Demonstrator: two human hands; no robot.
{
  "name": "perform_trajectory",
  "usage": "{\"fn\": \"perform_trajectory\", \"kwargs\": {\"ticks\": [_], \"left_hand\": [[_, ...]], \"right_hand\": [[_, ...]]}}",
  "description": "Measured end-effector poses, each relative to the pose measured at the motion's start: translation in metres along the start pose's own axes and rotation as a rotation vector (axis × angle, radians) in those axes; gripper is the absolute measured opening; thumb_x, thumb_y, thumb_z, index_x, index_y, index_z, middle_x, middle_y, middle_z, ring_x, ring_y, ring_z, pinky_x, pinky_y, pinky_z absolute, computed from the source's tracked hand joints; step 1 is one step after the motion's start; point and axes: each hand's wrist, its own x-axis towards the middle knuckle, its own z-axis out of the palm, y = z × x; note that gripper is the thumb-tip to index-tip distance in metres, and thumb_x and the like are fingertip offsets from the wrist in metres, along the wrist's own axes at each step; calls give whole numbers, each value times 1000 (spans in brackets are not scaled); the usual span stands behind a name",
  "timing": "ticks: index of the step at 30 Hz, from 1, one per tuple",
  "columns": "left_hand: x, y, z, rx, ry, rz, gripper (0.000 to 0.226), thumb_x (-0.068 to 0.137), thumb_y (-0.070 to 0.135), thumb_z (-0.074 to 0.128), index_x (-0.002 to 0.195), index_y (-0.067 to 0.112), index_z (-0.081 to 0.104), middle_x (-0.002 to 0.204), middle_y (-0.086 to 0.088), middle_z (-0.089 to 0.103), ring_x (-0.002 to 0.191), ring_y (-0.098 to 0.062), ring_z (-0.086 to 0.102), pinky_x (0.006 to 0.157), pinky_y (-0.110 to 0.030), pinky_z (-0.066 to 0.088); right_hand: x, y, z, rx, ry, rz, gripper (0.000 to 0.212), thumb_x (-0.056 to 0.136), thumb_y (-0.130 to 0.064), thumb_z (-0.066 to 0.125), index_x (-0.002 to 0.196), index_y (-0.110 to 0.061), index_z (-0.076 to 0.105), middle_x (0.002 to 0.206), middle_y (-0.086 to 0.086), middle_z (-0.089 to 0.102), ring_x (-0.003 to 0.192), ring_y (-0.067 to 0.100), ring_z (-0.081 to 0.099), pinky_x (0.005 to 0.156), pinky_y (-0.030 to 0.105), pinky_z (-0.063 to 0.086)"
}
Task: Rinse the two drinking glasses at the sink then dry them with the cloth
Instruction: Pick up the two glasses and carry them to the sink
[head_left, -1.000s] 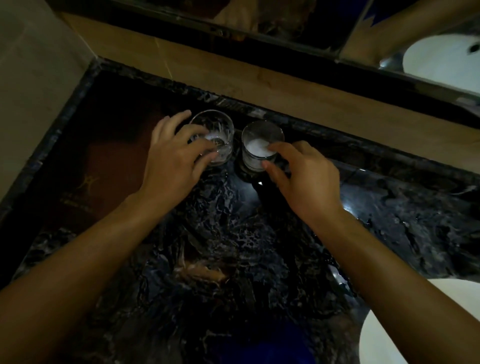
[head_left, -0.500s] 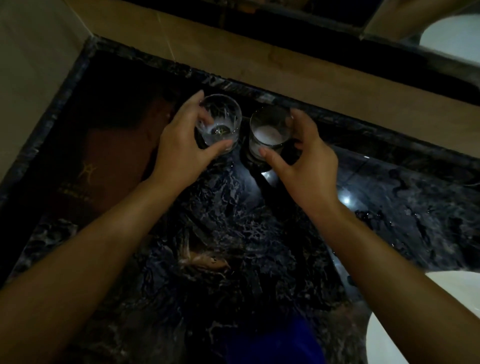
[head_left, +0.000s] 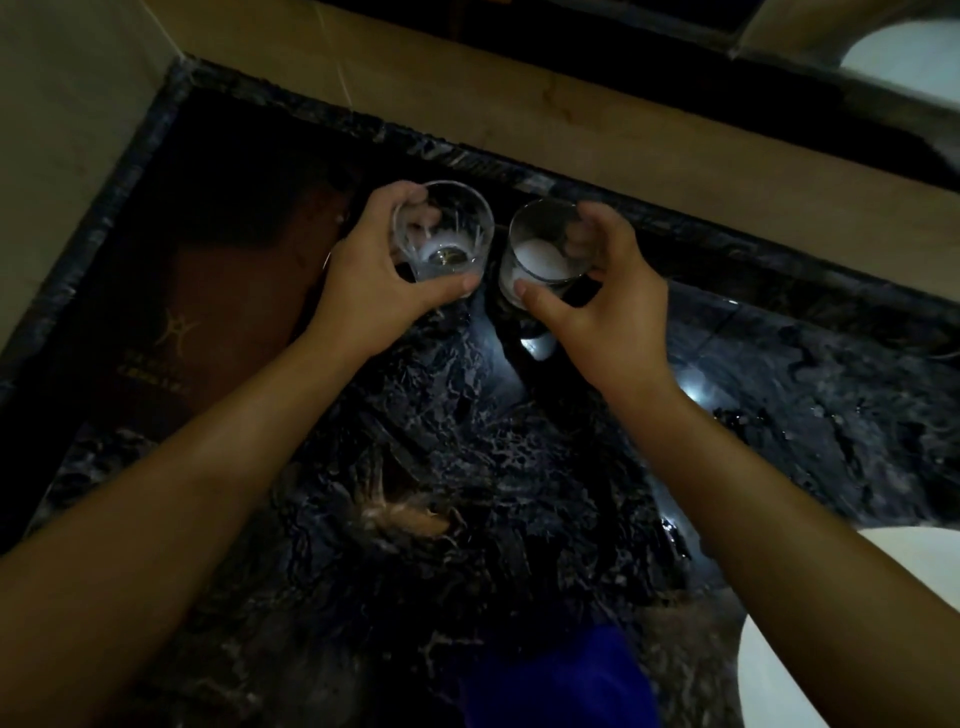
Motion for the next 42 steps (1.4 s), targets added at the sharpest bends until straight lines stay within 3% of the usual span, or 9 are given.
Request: {"fn": "perform_trajectory", "kwargs": {"ticks": [6, 9, 16, 22, 30, 32, 36, 39, 42], "left_hand": [[-20, 30, -1, -76, 53, 41, 80, 77, 45, 88, 137, 17, 43, 130, -2, 60, 122, -17, 62, 100, -47, 54], [-41, 52, -2, -17, 35, 100, 78, 80, 41, 87, 137, 11, 43, 126, -2, 60, 118, -14, 62, 100, -42, 53], [-102, 120, 1, 29, 33, 193, 76, 80, 37, 89, 136, 7, 45, 125, -2, 59, 118, -12, 61, 101, -31, 50], [-180, 204, 9, 48, 23, 266, 76, 72, 42, 92, 125, 15, 46, 115, 2, 65, 108, -11, 66, 94, -35, 54], [-265, 287, 42, 48, 13, 355, 82, 66, 46, 94, 125, 11, 49, 112, 1, 68, 103, -14, 69, 92, -43, 56], [-284, 297, 55, 56, -8, 368, 83, 64, 51, 92, 125, 13, 49, 112, 3, 68, 105, -11, 69, 93, -41, 57], [-327, 308, 85, 19, -41, 339, 85, 61, 51, 93, 125, 13, 52, 111, 16, 67, 104, 0, 67, 94, -22, 53], [-357, 301, 109, 0, -103, 330, 84, 62, 50, 92, 126, 12, 53, 112, 9, 68, 106, -4, 67, 95, -24, 52], [-383, 287, 130, -28, -182, 300, 82, 62, 46, 94, 126, 14, 54, 113, 9, 67, 104, 2, 65, 92, -15, 49]], "right_hand": [[-17, -11, -25, 20, 42, -16, 77, 79, -43, 86, 142, -20, 49, 133, -7, 64, 119, 8, 61, 97, 21, 52], [-35, -18, -50, 5, 50, -80, 75, 80, -42, 86, 141, -17, 50, 132, -6, 62, 119, 9, 60, 97, 27, 52], [-91, -41, -120, 57, 40, -153, 74, 79, -34, 87, 139, -12, 51, 132, -1, 64, 120, 7, 61, 97, 16, 48], [-159, -55, -216, 68, 4, -208, 73, 71, -36, 86, 134, -15, 54, 122, -2, 66, 112, 12, 65, 95, 33, 55], [-250, -46, -321, 38, 40, -287, 73, 70, -30, 89, 132, -13, 53, 118, 0, 66, 109, 14, 66, 94, 39, 54], [-275, -39, -339, 39, 55, -274, 73, 70, -33, 88, 132, -14, 53, 118, -1, 66, 109, 14, 66, 94, 42, 54], [-332, -22, -365, 38, 85, -204, 74, 69, -39, 85, 132, -18, 53, 119, -6, 66, 110, 12, 65, 95, 43, 55], [-376, 2, -375, 40, 107, -117, 72, 69, -35, 87, 131, -20, 54, 119, -5, 66, 110, 15, 66, 93, 45, 56], [-419, 29, -380, 22, 116, -20, 75, 68, -36, 89, 132, -21, 53, 121, -5, 66, 111, 15, 66, 95, 46, 56]]}}
